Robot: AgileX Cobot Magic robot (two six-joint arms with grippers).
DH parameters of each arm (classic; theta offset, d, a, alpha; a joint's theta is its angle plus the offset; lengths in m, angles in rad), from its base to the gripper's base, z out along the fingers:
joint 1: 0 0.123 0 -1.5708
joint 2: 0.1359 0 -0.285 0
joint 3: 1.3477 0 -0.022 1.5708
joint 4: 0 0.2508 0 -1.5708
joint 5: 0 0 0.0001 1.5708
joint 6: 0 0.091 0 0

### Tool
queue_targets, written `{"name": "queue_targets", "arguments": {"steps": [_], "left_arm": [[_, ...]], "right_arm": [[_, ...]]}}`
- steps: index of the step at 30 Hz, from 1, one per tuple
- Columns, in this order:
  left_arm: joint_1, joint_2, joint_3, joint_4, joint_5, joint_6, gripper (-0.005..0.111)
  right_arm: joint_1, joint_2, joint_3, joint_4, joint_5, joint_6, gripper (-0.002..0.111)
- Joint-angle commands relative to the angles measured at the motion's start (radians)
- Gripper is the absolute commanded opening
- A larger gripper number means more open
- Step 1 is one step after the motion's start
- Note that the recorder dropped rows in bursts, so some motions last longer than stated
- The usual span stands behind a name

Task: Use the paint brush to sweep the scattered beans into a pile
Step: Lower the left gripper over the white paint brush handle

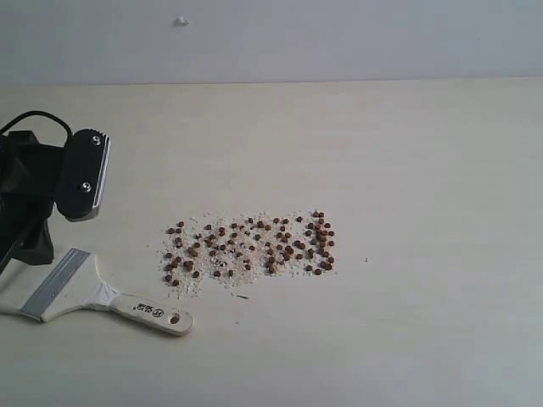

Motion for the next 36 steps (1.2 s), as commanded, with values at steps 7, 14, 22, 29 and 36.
{"name": "queue_targets", "arguments": {"steps": [7,14,22,29,36], "left_arm": [[-0.005,0.001,0.025,0.023,0.011,-0.01,0.0],[-0.005,0.001,0.025,0.019,0.004,-0.01,0.0],[-0.005,0.001,0.025,-0.004,0.0,-0.007,0.0],[-0.005,0.001,0.039,-0.005,-0.022,-0.005,0.0],[-0.005,0.001,0.055,-0.005,-0.042,0.001,0.0]], "right_arm": [[0.002,-0.006,0.003,-0.003,-0.014,-0.001,0.0],[0.002,-0.006,0.003,-0.003,-0.014,-0.001,0.0],[0.002,-0.006,0.003,-0.003,-0.014,-0.001,0.0],[0.002,-0.006,0.003,-0.003,-0.014,-0.001,0.0],[0.002,-0.006,0.003,-0.003,-0.014,-0.001,0.0]]}}
